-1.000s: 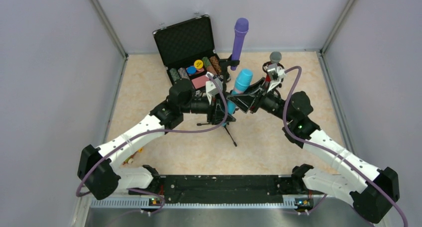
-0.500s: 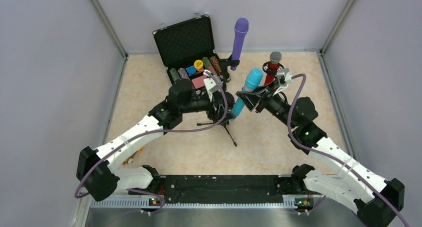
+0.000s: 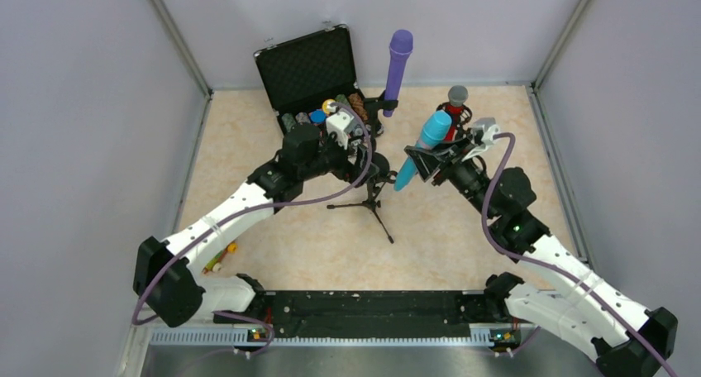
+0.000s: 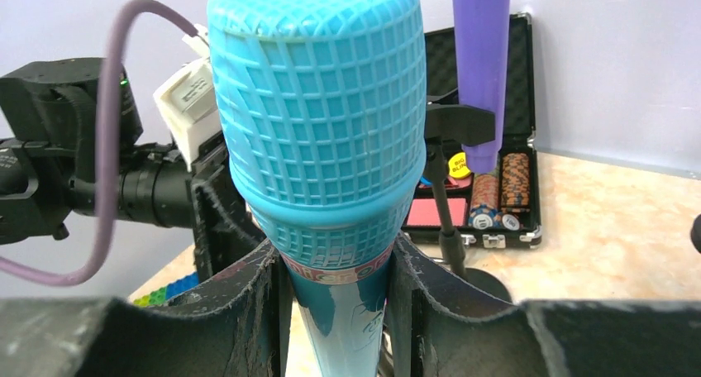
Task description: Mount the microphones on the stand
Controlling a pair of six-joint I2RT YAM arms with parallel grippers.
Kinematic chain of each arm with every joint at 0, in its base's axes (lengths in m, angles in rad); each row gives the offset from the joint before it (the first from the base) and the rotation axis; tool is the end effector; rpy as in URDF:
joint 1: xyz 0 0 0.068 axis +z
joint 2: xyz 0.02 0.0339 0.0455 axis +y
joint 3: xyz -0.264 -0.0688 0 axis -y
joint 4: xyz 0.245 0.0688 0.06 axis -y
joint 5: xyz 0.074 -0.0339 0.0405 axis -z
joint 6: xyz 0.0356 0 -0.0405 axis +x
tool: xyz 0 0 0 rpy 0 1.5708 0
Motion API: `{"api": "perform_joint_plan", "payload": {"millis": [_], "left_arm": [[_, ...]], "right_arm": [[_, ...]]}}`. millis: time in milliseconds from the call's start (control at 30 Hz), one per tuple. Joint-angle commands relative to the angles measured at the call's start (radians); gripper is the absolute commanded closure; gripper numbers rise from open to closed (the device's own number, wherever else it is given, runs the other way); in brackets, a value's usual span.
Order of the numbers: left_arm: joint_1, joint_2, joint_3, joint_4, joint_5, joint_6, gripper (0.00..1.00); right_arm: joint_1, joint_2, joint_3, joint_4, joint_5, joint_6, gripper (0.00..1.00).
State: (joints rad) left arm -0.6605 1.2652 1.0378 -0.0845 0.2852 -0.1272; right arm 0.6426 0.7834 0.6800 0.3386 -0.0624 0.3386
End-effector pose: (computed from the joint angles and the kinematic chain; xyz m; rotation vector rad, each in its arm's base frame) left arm 0.2274 -0.1893 0.3353 0.7069 1.8181 -0.7994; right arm 0.1503 0.1153 0.3597 -0.2644 1.3635 0.8673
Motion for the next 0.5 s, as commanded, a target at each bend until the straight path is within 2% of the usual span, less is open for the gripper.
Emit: {"api": "perform_joint_plan", "payload": {"millis": [0, 467], "left_arm": [[0.06, 0.021, 0.056, -0.031, -0.049, -0.071, 0.07], [0.091, 0.038, 0.066, -0.045, -0.04, -0.074, 0.06]], "right_arm": [[-0.013, -0.029, 0.018, 0.035, 0.039, -0.051, 1.0], [-0.012, 0.088, 0.073, 0.124, 0.059, -0.118, 1.0]]}}
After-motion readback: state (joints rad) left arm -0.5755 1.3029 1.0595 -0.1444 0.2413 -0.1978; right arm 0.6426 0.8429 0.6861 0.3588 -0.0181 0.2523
